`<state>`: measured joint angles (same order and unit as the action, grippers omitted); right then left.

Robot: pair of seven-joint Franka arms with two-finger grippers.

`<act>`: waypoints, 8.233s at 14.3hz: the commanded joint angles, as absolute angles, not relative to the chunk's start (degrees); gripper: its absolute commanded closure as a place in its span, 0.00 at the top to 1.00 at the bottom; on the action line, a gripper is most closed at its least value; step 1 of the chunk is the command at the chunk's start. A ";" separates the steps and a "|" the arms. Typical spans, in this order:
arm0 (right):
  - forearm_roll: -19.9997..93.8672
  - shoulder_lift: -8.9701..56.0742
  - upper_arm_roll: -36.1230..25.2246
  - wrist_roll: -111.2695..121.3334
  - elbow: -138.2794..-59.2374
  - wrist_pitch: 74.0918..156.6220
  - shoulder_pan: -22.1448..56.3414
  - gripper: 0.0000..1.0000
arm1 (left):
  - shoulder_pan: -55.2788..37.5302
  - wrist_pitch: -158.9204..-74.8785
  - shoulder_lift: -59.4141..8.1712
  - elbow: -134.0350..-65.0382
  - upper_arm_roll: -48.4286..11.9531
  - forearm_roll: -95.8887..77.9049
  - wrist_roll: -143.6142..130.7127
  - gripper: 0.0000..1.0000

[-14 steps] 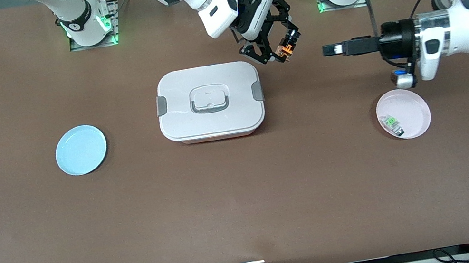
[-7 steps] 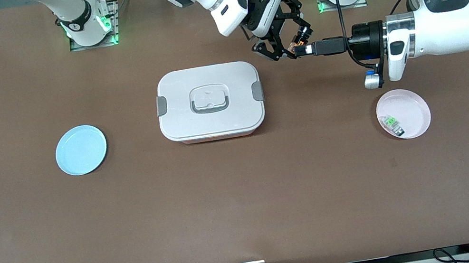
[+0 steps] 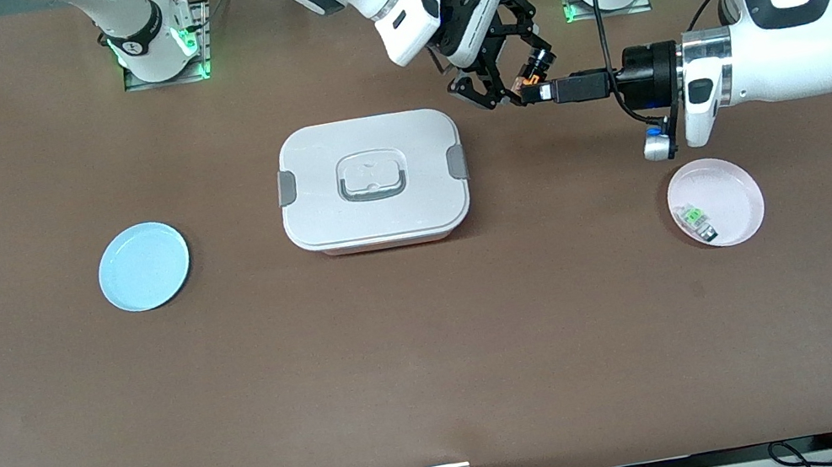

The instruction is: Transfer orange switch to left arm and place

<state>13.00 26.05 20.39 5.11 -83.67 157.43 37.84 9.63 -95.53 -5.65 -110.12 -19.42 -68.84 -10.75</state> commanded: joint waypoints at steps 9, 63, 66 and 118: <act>11.60 26.81 20.13 3.87 -82.35 157.85 38.23 0.06 | 10.55 -92.56 -3.87 -112.15 -18.99 -69.96 -11.16 0.22; 6.43 12.66 -28.21 3.36 -84.81 87.37 27.25 1.00 | 16.96 -146.60 -22.59 -124.28 -8.70 19.78 1.76 0.00; 5.98 10.82 -22.88 0.09 -84.81 85.52 21.48 1.00 | 16.70 -146.69 -23.20 -123.40 -8.61 19.78 1.67 0.35; -0.44 -5.45 2.11 -5.27 -97.91 92.20 -0.35 1.00 | 1.76 -89.21 -0.70 -88.50 -5.71 0.18 -0.26 1.00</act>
<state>0.46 -4.10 1.03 -4.42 -97.03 92.53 0.68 2.16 -90.36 -0.13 -89.65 -6.27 1.35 0.17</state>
